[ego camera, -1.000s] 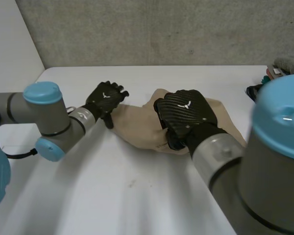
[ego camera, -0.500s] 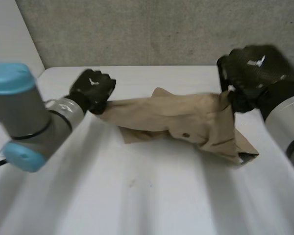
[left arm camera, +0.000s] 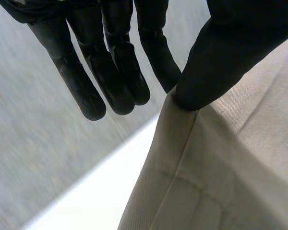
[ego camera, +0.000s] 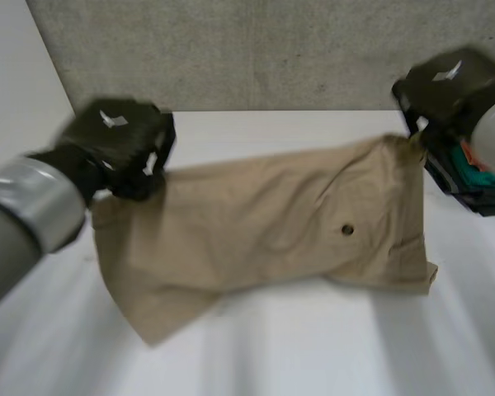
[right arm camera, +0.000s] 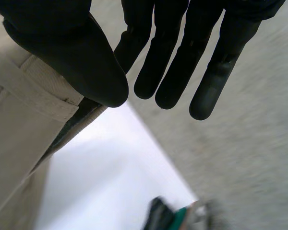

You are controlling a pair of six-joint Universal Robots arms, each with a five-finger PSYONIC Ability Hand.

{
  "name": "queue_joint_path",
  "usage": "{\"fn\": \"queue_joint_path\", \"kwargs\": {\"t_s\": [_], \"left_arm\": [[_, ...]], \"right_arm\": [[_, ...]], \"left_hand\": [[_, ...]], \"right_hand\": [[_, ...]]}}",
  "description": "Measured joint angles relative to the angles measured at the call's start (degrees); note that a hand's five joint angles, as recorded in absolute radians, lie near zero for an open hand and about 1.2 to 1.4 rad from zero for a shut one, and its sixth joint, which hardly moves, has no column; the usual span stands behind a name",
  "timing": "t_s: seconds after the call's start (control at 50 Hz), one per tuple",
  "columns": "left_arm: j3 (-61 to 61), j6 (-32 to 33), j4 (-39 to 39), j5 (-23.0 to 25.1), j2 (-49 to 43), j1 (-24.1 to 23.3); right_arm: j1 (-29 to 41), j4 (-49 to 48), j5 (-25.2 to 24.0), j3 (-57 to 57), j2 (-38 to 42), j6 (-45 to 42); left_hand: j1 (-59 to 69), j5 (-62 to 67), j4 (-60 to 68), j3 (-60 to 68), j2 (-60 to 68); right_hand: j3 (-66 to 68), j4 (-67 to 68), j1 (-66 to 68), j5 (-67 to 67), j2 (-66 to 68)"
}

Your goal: Fold the laundry.

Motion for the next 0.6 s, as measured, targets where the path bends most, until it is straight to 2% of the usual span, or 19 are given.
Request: {"fn": "queue_joint_path", "kwargs": {"t_s": [0.16, 0.22, 0.28, 0.36, 0.46, 0.6], "left_arm": [[9.1, 0.6, 2.6, -2.8, -18.8, -1.0], [18.9, 1.1, 5.2, -3.5, -26.2, -1.4], [27.4, 2.0, 7.8, -3.8, -29.9, -1.7], [42.4, 4.7, 13.6, -4.6, -33.4, -1.7], [55.3, 7.8, 21.6, -6.7, -34.2, -1.7], [56.4, 8.8, 24.7, -8.1, -31.7, -2.0]], "right_arm": [[0.3, -3.3, -1.7, -0.8, 11.1, -0.1], [0.6, -9.3, -2.4, -3.2, 15.9, 0.3], [0.8, -15.9, -2.4, -6.0, 18.4, 1.1], [1.0, -30.1, -1.6, -12.7, 21.1, 3.2], [1.2, -44.2, -0.6, -20.5, 22.1, 6.4], [1.2, -50.2, -0.3, -25.4, 21.2, 10.8]], "left_hand": [[0.0, 0.0, 0.0, 0.0, 0.0], [0.0, 0.0, 0.0, 0.0, 0.0], [0.0, 0.0, 0.1, 0.1, 0.1], [0.0, 0.0, 0.2, 0.1, 0.1], [0.0, 0.0, 0.2, 0.1, 0.1], [0.0, 0.0, 0.2, 0.1, 0.1]], "right_hand": [[0.0, 0.0, 0.0, 0.0, 0.0], [0.0, 0.0, 0.0, 0.0, 0.0], [0.1, 0.1, 0.0, 0.1, 0.3], [0.1, 0.1, 0.0, 0.3, 0.3], [0.1, 0.1, 0.0, 0.3, 0.3], [0.1, 0.1, 0.0, 0.3, 0.3]]}}
